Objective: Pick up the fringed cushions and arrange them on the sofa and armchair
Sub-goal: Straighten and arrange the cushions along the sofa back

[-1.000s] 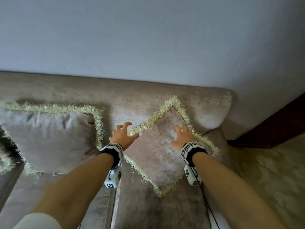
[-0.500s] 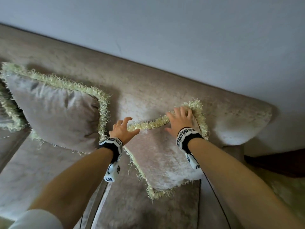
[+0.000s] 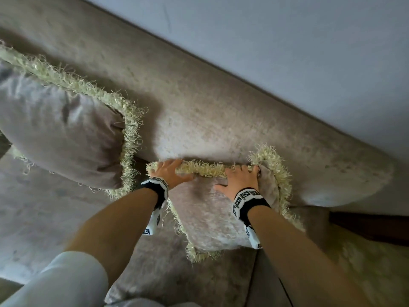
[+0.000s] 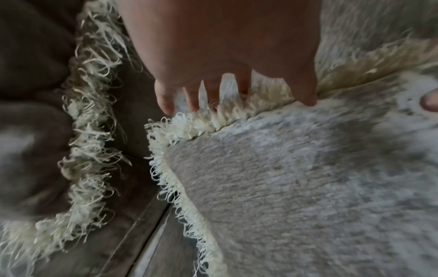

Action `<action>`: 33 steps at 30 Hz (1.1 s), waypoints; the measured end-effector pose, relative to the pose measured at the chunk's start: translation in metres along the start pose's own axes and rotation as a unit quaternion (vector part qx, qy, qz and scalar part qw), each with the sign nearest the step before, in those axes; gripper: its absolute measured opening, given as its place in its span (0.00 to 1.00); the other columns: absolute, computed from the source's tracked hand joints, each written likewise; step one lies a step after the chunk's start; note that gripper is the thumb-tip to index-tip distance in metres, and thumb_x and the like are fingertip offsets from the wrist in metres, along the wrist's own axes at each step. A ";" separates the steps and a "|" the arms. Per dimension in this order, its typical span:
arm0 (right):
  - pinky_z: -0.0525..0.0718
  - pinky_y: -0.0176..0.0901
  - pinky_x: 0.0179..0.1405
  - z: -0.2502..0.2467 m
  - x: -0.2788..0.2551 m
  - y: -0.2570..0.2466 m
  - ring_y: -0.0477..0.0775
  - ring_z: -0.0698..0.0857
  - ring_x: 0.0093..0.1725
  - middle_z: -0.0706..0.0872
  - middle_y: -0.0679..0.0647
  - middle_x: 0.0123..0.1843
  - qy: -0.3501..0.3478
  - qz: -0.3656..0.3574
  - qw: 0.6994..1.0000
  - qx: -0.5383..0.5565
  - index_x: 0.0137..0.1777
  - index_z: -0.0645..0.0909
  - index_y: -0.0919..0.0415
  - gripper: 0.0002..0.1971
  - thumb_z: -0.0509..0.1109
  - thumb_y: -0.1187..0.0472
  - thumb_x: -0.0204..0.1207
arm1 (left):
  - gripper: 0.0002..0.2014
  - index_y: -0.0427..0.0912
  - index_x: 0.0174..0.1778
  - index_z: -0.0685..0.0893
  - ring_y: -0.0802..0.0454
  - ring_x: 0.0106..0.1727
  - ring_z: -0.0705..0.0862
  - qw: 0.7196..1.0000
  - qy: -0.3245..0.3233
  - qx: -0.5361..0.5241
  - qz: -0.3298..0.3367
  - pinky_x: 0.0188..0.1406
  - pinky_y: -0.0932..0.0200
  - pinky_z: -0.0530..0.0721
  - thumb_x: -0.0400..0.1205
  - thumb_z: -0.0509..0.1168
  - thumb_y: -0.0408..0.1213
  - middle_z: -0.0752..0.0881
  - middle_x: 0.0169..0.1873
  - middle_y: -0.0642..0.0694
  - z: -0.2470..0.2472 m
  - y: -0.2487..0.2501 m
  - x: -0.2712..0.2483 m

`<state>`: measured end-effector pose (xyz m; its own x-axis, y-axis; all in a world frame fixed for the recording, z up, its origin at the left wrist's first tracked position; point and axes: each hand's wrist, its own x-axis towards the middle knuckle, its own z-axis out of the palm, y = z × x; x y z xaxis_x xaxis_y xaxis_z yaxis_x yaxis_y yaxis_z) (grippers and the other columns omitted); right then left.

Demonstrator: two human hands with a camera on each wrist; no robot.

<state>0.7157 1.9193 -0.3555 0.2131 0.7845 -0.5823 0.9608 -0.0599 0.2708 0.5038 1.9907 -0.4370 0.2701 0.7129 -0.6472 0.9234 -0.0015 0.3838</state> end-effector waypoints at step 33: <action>0.66 0.62 0.76 0.053 -0.093 0.029 0.60 0.82 0.68 0.86 0.59 0.64 0.008 -0.006 1.000 0.022 0.73 0.73 0.60 0.40 0.52 0.26 0.78 | 0.37 0.37 0.69 0.71 0.42 0.61 0.84 0.977 0.103 0.188 0.003 0.65 0.47 0.75 0.83 0.47 0.68 0.87 0.56 0.40 0.094 0.030 -0.098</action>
<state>0.7328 1.8120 -0.3340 0.1992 0.7947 -0.5734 0.9702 -0.0777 0.2293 0.5302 1.8554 -0.4241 0.2504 0.8380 -0.4847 0.9675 -0.2350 0.0935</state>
